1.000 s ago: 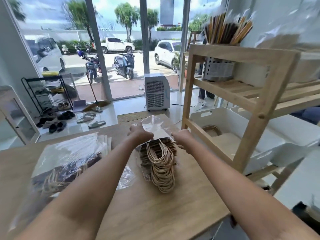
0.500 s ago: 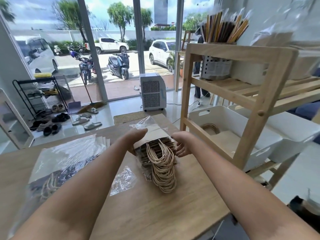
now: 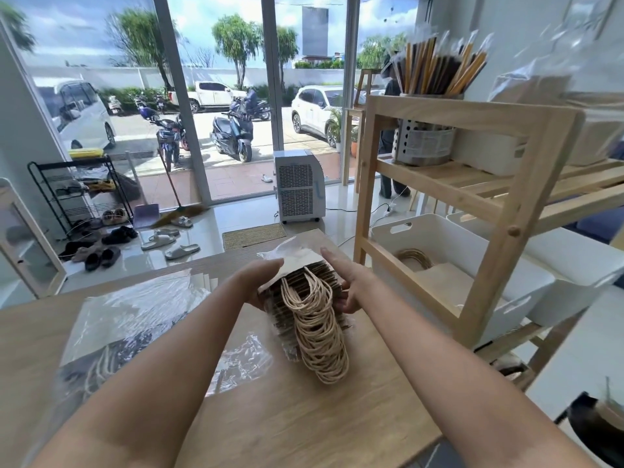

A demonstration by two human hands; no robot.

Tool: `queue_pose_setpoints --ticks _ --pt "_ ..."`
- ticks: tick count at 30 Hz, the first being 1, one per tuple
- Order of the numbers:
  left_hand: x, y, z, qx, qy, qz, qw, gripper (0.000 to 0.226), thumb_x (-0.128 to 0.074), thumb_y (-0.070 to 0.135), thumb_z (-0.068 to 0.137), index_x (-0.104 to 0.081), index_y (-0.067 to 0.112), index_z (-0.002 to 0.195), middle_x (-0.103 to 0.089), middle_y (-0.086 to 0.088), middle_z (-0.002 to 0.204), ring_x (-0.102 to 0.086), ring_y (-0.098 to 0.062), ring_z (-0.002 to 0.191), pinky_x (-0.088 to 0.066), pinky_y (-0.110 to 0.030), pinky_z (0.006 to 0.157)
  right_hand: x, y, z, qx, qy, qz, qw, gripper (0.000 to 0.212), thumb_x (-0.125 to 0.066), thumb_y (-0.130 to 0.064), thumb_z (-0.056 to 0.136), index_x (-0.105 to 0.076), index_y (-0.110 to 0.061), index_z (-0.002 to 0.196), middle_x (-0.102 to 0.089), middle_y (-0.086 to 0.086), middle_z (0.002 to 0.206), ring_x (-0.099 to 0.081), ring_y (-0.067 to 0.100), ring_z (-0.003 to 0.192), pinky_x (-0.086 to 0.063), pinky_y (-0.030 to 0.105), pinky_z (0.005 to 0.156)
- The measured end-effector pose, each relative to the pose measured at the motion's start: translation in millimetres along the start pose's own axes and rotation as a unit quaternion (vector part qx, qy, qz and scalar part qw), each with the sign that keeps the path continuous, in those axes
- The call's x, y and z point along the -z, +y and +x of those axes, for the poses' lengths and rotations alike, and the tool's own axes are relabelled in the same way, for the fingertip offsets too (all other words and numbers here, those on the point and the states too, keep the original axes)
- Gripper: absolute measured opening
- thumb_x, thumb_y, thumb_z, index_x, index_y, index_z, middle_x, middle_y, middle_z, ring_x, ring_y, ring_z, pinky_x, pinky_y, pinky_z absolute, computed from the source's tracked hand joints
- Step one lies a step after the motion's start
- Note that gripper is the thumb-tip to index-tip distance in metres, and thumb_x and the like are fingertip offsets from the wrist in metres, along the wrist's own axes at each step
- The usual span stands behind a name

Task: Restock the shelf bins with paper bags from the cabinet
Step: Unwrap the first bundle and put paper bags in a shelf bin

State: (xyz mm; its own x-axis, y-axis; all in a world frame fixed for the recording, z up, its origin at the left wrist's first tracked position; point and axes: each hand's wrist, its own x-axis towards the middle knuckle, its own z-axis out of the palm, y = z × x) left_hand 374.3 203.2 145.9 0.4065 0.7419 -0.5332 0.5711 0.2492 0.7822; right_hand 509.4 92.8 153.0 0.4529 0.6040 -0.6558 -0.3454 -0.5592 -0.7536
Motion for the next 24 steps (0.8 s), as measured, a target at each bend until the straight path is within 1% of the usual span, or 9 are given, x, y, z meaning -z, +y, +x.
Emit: queue_pose_setpoints --ticks 2,3,10,13,15,17,19,22,24 --pt "1 0 -1 0.001 0.006 -0.013 1.000 0.055 -0.047 0.047 0.096 -0.038 0.018 0.142 -0.044 -0.012 0.144 -0.061 -0.035 0.109 -0.053 -0.057 0.086 -7 3 24 -0.009 -0.025 0.025 0.999 0.127 -0.082 -0.073 0.029 -0.048 -0.010 0.134 -0.055 0.013 0.133 -0.056 0.032 0.119 -0.047 0.046 0.100" --pt "1 0 -3 0.002 0.007 -0.021 1.000 0.055 -0.047 0.046 0.096 -0.036 0.018 0.143 -0.038 -0.012 0.148 -0.058 -0.037 0.114 -0.052 -0.058 0.088 -6 4 43 -0.009 -0.039 0.023 0.999 0.130 -0.082 -0.074 0.026 -0.048 -0.010 0.134 -0.056 0.015 0.132 -0.057 0.034 0.118 -0.045 0.049 0.101" --pt "2 -2 1 0.016 -0.022 -0.029 0.999 0.063 -0.047 0.051 0.095 -0.033 0.018 0.146 -0.033 -0.015 0.153 -0.051 -0.042 0.124 -0.051 -0.060 0.089 -11 3 9 0.005 -0.082 -0.038 0.996 0.065 -0.067 -0.063 0.074 -0.061 -0.005 0.105 -0.068 0.013 0.097 -0.065 0.025 0.093 -0.048 0.039 0.099" --pt "3 -4 1 0.020 -0.019 -0.043 0.999 0.063 -0.046 0.050 0.095 -0.033 0.015 0.146 -0.032 -0.018 0.152 -0.055 -0.043 0.119 -0.052 -0.057 0.088 -15 4 4 0.048 -0.049 -0.074 0.995 0.040 -0.056 -0.048 0.091 -0.054 -0.009 0.102 -0.059 0.007 0.079 -0.055 0.020 0.067 -0.048 0.029 0.063" --pt "4 -5 -2 0.018 -0.016 -0.050 0.998 0.057 -0.043 0.045 0.099 -0.033 0.010 0.143 -0.035 -0.019 0.147 -0.059 -0.043 0.110 -0.052 -0.054 0.088 -18 6 4 0.054 -0.034 -0.077 0.995 0.033 -0.060 -0.041 0.090 -0.054 -0.010 0.094 -0.057 0.006 0.072 -0.054 0.018 0.059 -0.042 0.023 0.051" --pt "4 -6 -5 0.016 -0.015 -0.054 0.998 0.045 -0.041 0.042 0.101 -0.041 0.008 0.131 -0.052 -0.017 0.115 -0.062 -0.036 0.087 -0.051 -0.052 0.090 -24 7 9 0.076 -0.009 -0.089 0.993 0.050 -0.075 -0.047 0.068 -0.061 -0.008 0.097 -0.067 0.004 0.078 -0.063 0.018 0.064 -0.052 0.022 0.062" --pt "5 -6 -5 0.008 -0.013 -0.052 0.999 0.037 -0.040 0.041 0.101 -0.045 0.009 0.117 -0.051 -0.013 0.091 -0.060 -0.029 0.076 -0.052 -0.052 0.090 -20 11 61 0.100 0.015 -0.110 0.989 0.081 -0.078 -0.054 0.036 -0.068 -0.012 0.105 -0.075 0.003 0.088 -0.072 0.020 0.075 -0.058 0.033 0.082" --pt "4 -5 -4 0.000 -0.015 -0.053 0.998 0.040 -0.038 0.045 0.100 -0.046 0.011 0.119 -0.055 -0.014 0.100 -0.062 -0.032 0.087 -0.054 -0.052 0.086 -15 12 94 0.093 0.033 -0.150 0.984 0.090 -0.077 -0.059 0.026 -0.068 -0.016 0.104 -0.075 0.003 0.092 -0.072 0.023 0.079 -0.056 0.038 0.088" --pt "2 -3 -3 0.002 -0.011 -0.061 0.998 0.047 -0.037 0.047 0.099 -0.045 0.011 0.128 -0.056 -0.016 0.118 -0.063 -0.034 0.092 -0.058 -0.051 0.076 -16 4 34 0.093 0.032 -0.189 0.977 0.080 -0.077 -0.060 0.040 -0.064 -0.014 0.105 -0.073 0.005 0.093 -0.070 0.022 0.080 -0.054 0.033 0.088"
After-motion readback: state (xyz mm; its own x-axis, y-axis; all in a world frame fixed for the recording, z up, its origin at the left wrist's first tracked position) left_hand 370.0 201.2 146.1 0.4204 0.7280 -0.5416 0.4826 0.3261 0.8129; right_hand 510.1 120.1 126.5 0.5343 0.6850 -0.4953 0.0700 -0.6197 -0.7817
